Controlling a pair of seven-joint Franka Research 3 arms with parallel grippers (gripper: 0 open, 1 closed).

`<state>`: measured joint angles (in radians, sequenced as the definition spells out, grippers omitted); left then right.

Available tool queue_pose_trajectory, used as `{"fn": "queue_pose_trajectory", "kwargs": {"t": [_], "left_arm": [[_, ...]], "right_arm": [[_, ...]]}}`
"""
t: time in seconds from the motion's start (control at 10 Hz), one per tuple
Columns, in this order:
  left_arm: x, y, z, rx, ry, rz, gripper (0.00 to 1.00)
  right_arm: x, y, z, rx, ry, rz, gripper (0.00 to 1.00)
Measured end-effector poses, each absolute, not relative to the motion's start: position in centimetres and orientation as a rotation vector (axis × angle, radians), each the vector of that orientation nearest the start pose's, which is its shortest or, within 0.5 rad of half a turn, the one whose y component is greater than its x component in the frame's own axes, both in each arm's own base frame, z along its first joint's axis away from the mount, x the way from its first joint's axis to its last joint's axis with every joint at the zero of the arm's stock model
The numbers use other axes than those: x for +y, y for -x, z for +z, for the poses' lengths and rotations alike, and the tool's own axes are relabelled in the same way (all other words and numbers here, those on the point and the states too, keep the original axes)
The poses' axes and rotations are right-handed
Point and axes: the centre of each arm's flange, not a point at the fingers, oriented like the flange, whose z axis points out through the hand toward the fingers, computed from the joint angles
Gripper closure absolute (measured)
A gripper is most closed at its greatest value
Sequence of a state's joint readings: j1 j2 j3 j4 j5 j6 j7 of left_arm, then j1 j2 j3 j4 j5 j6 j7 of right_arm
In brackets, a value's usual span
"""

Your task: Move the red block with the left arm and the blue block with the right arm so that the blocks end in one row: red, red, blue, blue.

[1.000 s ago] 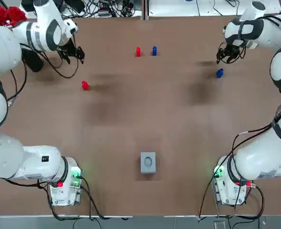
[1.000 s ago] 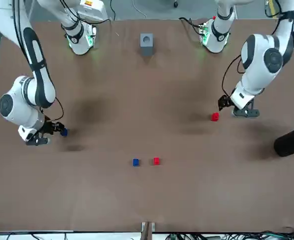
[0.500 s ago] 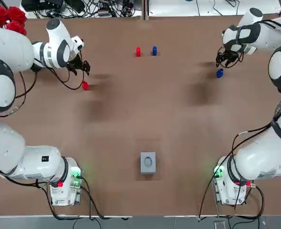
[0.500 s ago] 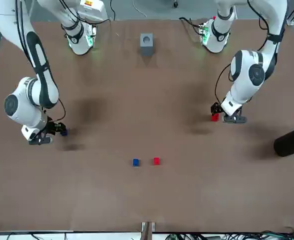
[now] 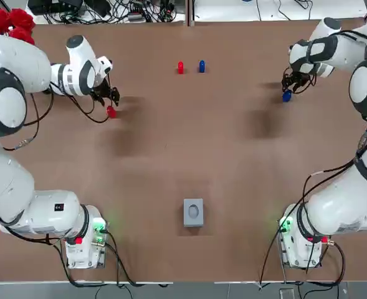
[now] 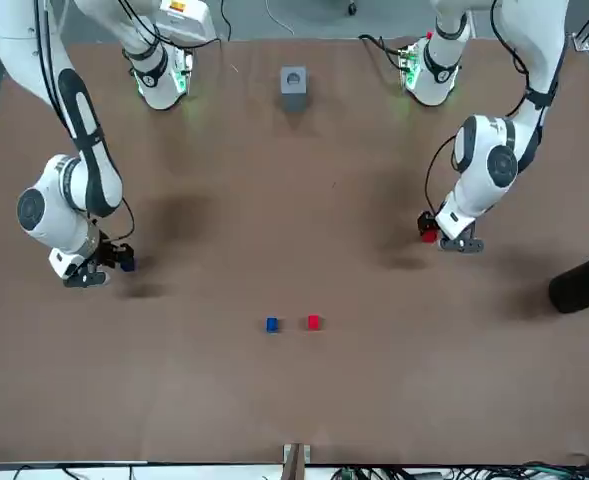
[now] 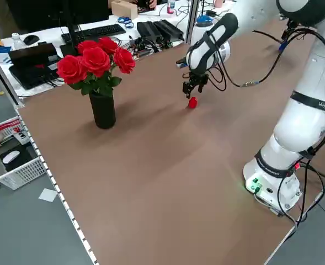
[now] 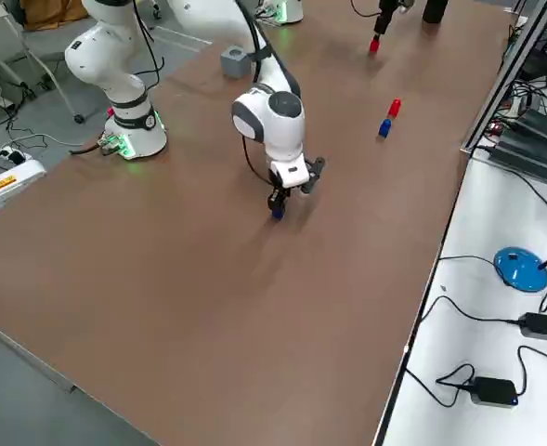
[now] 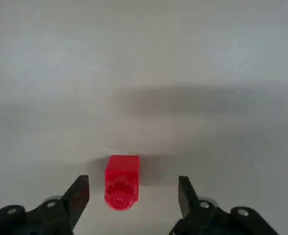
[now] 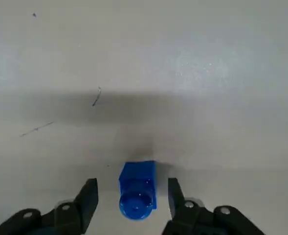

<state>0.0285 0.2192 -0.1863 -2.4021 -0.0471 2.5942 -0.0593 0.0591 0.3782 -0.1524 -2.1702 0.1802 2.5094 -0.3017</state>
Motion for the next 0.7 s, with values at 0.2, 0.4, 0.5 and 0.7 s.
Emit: {"fn": "queue_pose_trajectory", "kwargs": {"t": [0.2, 0.4, 0.5, 0.7], "left_arm": [[-7.56, -48.59, 21.82, 0.126, 3.178, 0.069, 0.24], [-7.2, -48.05, 21.3, 0.139, 3.166, 0.09, 0.31], [-7.16, -47.98, 21.24, 0.14, 3.165, 0.093, 0.32], [-7.16, -47.95, 21.22, 0.141, 3.165, 0.093, 0.48]], "right_arm": [[-5.43, -55.8, 21.6, -0.11, 3.087, 0.032, 0.4], [-5.43, -55.79, 21.6, -0.11, 3.086, 0.033, 0.51], [-5.43, -55.78, 21.59, -0.11, 3.086, 0.034, 0.52], [-5.43, -55.72, 21.53, -0.11, 3.086, 0.037, 0.58]]}}
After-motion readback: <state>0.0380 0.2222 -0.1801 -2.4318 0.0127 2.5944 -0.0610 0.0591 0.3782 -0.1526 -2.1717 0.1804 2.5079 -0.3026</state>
